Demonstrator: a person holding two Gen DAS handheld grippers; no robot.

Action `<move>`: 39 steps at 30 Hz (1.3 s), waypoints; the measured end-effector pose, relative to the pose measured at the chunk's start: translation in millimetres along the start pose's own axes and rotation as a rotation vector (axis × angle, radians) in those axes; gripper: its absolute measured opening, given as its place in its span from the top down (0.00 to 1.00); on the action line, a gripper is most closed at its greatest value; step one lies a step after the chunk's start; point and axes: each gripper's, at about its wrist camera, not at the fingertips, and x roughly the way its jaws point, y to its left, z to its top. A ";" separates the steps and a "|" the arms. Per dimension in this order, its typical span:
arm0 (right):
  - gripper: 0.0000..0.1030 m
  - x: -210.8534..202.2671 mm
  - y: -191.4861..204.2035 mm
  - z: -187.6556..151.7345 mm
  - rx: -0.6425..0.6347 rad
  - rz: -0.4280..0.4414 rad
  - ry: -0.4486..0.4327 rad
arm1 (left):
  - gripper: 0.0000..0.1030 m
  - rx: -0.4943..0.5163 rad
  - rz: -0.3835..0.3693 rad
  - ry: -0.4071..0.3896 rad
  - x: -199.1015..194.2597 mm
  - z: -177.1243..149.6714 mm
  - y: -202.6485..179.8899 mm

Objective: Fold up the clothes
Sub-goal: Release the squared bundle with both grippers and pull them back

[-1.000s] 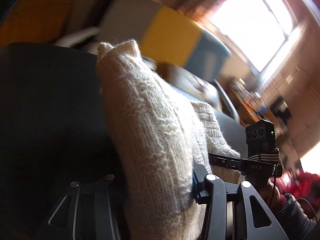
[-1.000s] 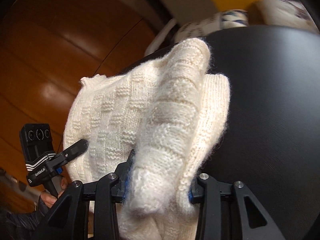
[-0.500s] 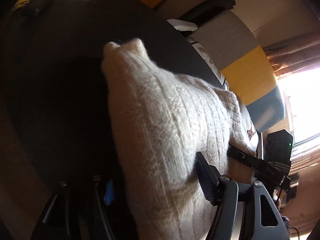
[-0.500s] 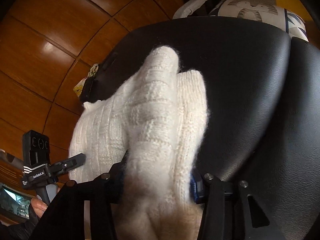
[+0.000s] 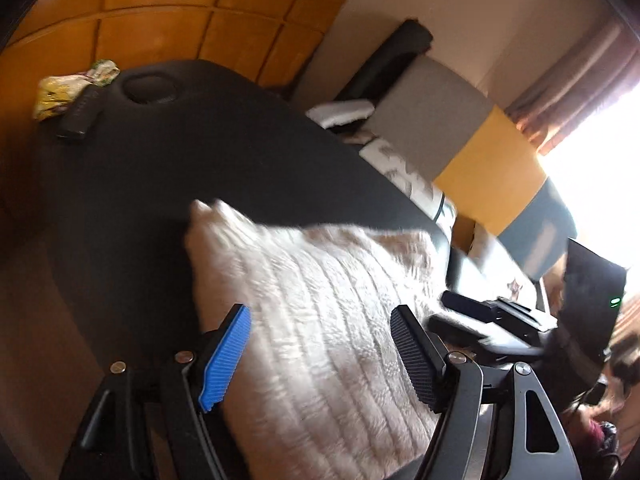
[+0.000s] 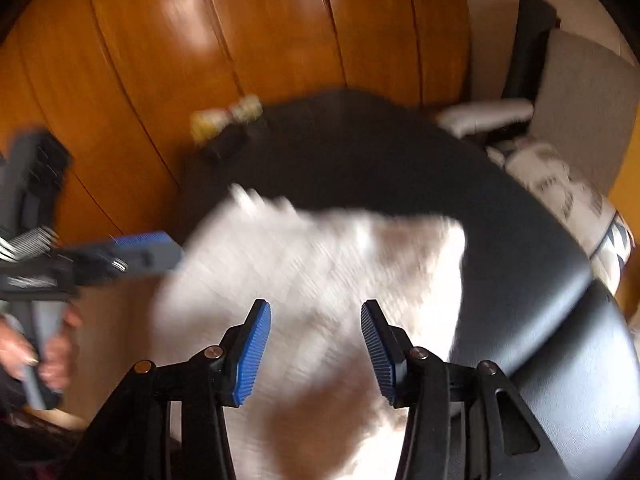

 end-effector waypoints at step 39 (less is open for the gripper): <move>0.31 -56.8 94.8 -7.8 0.208 -0.375 -0.321 | 0.05 0.186 0.503 -0.303 -97.8 -44.8 -57.1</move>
